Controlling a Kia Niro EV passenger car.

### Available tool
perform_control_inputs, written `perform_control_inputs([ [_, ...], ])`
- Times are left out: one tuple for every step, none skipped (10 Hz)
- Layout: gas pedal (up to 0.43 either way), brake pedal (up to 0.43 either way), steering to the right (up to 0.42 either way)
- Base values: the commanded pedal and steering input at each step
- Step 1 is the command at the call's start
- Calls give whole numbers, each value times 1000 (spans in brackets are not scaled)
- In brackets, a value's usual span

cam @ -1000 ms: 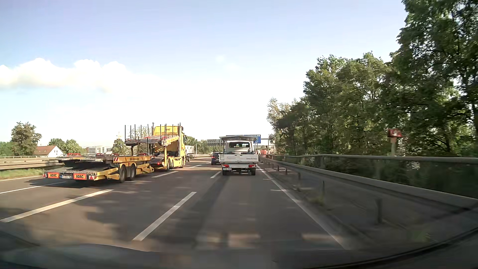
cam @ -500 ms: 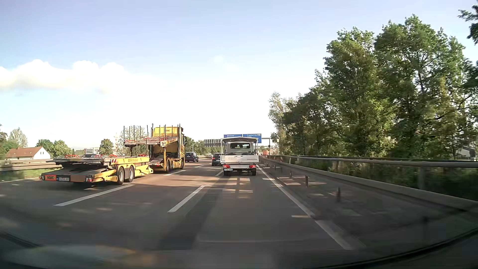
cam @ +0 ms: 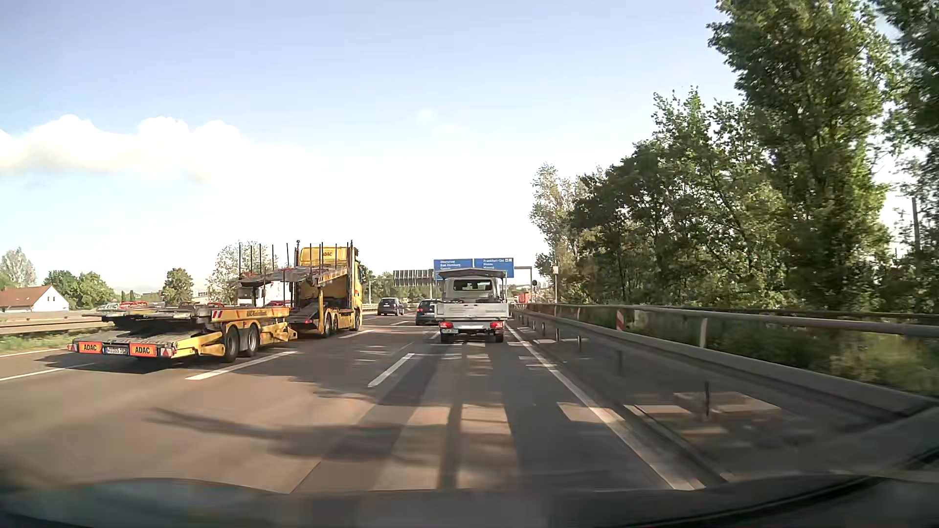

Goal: Follow the waypoints while adhering to traffic rules and regulations

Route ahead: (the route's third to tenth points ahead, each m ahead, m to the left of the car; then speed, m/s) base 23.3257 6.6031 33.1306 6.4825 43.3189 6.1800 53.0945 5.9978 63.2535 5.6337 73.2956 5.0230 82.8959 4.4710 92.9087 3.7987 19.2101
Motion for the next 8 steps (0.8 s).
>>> perform_control_inputs([
  [138, 0, 4],
  [0, 0, 4],
  [0, 0, 4],
  [0, 0, 4],
  [0, 0, 4],
  [0, 0, 4],
  [0, 0, 3],
  [0, 0, 3],
])
